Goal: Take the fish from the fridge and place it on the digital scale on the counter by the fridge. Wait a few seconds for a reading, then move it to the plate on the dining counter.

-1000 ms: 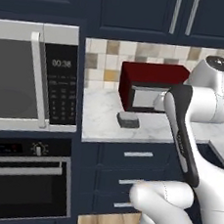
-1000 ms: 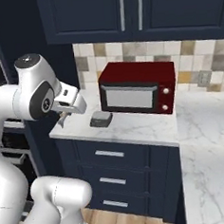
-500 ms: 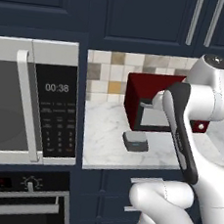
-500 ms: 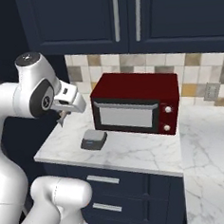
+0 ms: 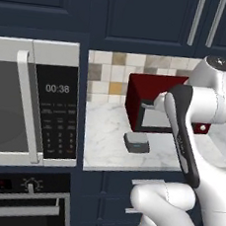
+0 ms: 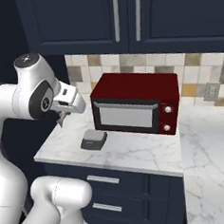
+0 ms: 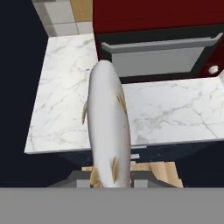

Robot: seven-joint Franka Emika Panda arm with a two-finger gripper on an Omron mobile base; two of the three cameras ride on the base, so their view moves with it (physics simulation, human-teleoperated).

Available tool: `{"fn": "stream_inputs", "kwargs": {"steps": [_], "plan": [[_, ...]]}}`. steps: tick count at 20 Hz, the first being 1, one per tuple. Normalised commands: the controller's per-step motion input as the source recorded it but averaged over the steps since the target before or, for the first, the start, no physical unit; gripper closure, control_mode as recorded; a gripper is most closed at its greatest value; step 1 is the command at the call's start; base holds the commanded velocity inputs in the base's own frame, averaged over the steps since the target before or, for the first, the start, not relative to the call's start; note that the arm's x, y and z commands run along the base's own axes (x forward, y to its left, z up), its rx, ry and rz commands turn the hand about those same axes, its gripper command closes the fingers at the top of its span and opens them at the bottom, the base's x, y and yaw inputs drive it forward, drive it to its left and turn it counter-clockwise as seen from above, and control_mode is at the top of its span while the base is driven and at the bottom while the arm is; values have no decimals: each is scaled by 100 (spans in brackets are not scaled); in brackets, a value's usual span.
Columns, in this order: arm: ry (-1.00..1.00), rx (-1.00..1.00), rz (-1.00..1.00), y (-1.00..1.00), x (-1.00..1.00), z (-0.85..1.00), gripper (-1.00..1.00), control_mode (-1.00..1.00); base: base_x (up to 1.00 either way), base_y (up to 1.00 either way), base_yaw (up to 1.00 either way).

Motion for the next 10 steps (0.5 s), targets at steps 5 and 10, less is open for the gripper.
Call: {"fn": "stream_inputs", "kwargs": {"steps": [5, 10], "plan": [[13, 2, 0, 0, 16, -50, 100, -100, 0, 0, 0], [20, 5, 0, 1, 63, -99, 100, -100, 0, 0, 0]]}}
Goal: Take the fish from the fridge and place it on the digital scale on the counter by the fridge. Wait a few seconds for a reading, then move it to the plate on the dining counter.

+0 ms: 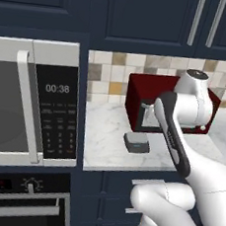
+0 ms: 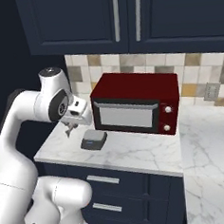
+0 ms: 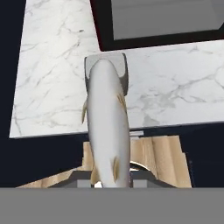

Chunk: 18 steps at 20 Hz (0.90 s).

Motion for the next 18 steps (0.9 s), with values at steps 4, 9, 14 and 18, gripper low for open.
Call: {"fn": "stream_inputs", "kwargs": {"steps": [4, 9, 14, 18], "plan": [[-12, 0, 0, 6, 73, -85, 100, -100, 0, 0, 0], [2, 0, 0, 0, 97, -11, 100, -100, 0, 0, 0], [26, 0, 2, -16, 70, -25, 100, -100, 0, 0, 0], [31, 0, 3, -23, 43, -45, 100, -100, 0, 0, 0]]}}
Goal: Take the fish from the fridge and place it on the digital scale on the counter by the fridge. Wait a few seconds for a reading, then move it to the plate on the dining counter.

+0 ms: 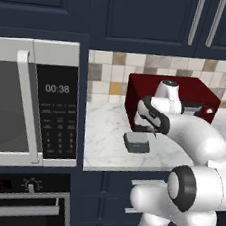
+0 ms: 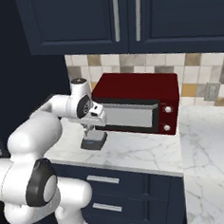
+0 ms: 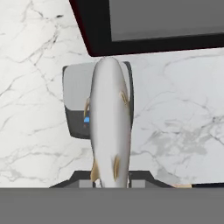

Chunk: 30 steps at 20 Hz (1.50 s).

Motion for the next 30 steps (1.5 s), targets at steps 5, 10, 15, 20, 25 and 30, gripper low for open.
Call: {"fn": "stream_inputs", "kwargs": {"steps": [5, 10, 15, 20, 25, 30], "plan": [[4, 0, 1, -3, 6, -44, 100, -100, 0, 0, 0], [0, 0, 0, 0, 3, -61, 100, -100, 0, 0, 0], [0, 0, 0, 0, 16, -51, 100, -100, 0, 0, 0], [0, 0, 0, 3, 44, -26, 100, -100, 0, 0, 0], [1, 0, 0, 6, 30, -4, 100, -100, 0, 0, 0], [5, 0, 0, 0, 27, -5, 100, -100, 0, 0, 0]]}}
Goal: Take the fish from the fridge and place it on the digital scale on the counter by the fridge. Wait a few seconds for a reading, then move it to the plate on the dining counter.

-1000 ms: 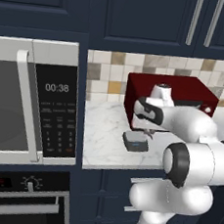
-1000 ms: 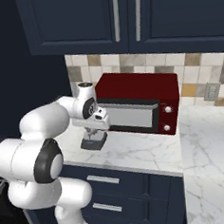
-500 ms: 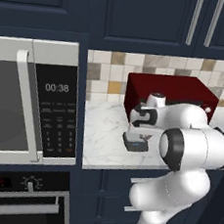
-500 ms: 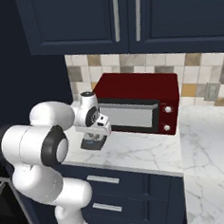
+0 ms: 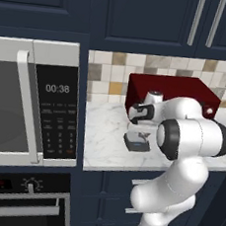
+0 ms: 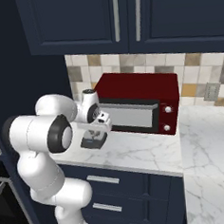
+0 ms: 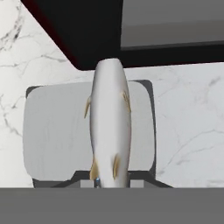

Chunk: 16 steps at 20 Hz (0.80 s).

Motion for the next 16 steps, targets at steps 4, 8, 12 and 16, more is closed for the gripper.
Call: {"fn": "stream_inputs", "kwargs": {"steps": [4, 8, 12, 16], "plan": [[10, 0, 0, 0, 11, -20, 100, -100, 0, 0, 0], [7, 0, 2, 8, -8, -10, 100, -100, 0, 0, 0], [1, 0, 3, 20, 1, -2, 100, -100, 0, 0, 0], [0, 0, 0, 10, 11, -18, 100, -100, 0, 0, 0]]}}
